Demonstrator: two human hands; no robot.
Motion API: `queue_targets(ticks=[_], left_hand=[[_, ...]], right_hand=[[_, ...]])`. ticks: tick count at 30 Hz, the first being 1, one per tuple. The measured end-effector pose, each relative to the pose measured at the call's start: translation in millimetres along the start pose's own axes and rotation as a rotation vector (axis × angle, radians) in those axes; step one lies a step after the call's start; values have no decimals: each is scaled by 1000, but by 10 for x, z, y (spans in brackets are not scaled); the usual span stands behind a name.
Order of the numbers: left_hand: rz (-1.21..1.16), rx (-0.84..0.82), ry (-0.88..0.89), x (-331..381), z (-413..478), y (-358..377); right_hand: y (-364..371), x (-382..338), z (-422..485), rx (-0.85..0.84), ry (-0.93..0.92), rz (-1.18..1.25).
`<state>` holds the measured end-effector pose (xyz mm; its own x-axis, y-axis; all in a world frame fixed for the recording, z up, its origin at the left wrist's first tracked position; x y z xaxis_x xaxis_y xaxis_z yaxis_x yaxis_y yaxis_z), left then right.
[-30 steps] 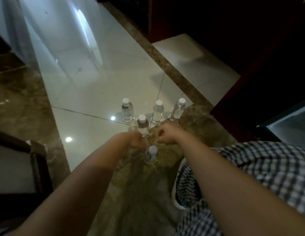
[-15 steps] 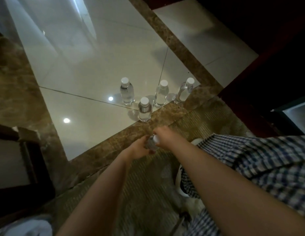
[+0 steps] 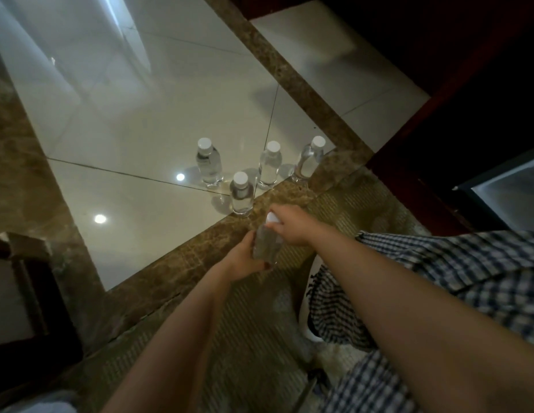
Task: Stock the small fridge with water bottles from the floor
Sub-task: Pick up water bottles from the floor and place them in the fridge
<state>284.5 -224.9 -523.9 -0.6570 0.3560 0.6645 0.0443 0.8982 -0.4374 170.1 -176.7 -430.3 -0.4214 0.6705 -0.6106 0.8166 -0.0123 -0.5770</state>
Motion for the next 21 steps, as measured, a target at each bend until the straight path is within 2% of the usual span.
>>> queue_targets(ticks=[6, 10, 13, 17, 21], left_hand=[[-51, -8, 108, 373, -107, -103], [-48, 106, 174, 739, -194, -257], [-34, 111, 199, 1056, -221, -425], [142, 60, 321, 1764, -257, -616], [222, 116, 417, 2500, -357, -696]], right_hand=[[-438, -239, -224, -32, -47, 45], [-835, -397, -442, 7, -89, -10], [-1173, -506, -651, 78, -130, -13], [-1736, -510, -981, 224, -164, 50], [-2271, -407, -1413, 371, -201, 171]])
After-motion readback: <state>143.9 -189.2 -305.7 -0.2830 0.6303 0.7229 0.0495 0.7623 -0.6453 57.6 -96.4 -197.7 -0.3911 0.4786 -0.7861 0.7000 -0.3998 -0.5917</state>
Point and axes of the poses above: each hand's wrist, its own z-axis towards the middle knuckle, its own y-axis out of the palm, x = y × z, the point moved 5 cm from there along z, towards the middle knuckle, and after that the axes turned 15 degrees about z, right-handed, at the moved point
